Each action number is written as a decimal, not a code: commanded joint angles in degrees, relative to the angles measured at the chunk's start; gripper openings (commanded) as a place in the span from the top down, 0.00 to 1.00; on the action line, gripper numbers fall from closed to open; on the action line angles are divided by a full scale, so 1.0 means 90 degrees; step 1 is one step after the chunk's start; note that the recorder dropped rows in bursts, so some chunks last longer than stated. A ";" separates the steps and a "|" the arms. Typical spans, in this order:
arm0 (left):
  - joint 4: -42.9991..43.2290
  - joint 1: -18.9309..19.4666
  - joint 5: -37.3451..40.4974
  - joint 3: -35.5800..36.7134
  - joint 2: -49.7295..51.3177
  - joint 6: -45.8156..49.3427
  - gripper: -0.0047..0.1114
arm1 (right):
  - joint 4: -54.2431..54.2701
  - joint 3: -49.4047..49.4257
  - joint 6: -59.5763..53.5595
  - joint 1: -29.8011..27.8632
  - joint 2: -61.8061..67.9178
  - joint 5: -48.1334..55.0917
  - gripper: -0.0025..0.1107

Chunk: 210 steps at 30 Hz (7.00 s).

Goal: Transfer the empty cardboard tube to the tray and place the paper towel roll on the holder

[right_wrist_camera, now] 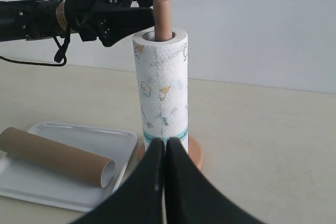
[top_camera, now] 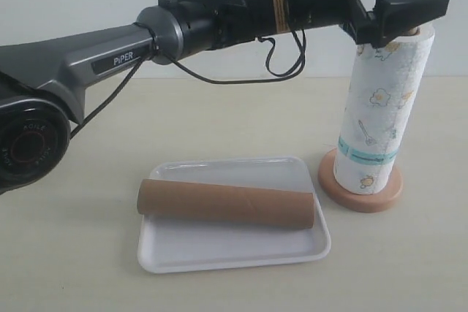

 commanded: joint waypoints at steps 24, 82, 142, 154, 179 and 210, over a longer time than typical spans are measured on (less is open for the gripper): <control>0.3075 0.0926 -0.1258 -0.0876 -0.2828 -0.4280 0.61 | -0.0020 -0.0043 -0.0044 -0.0015 -0.0027 -0.0031 0.98; -0.0433 0.5466 0.2451 1.2390 -1.0453 0.1541 0.92 | 0.1488 -0.0031 -0.0044 -0.3376 -0.0027 -0.0031 0.98; -0.0433 0.5466 0.2469 1.2390 -1.0453 0.1541 0.92 | 0.4243 0.3669 -0.3850 -0.5938 -0.0027 -0.4015 0.98; -0.0433 0.5466 0.2469 1.2390 -1.0453 0.1541 0.92 | 0.4294 0.3669 -0.3833 -0.5918 -0.0027 -0.3956 0.98; -0.0433 0.5466 0.2469 1.2390 -1.0453 0.1541 0.92 | 0.4277 0.3669 -0.3822 -0.5390 -0.0027 -0.3930 0.98; -0.1853 0.5072 0.3118 1.2375 -1.4195 -0.3257 0.92 | 0.4290 0.3669 -0.3834 -0.5390 -0.0027 -0.3930 0.98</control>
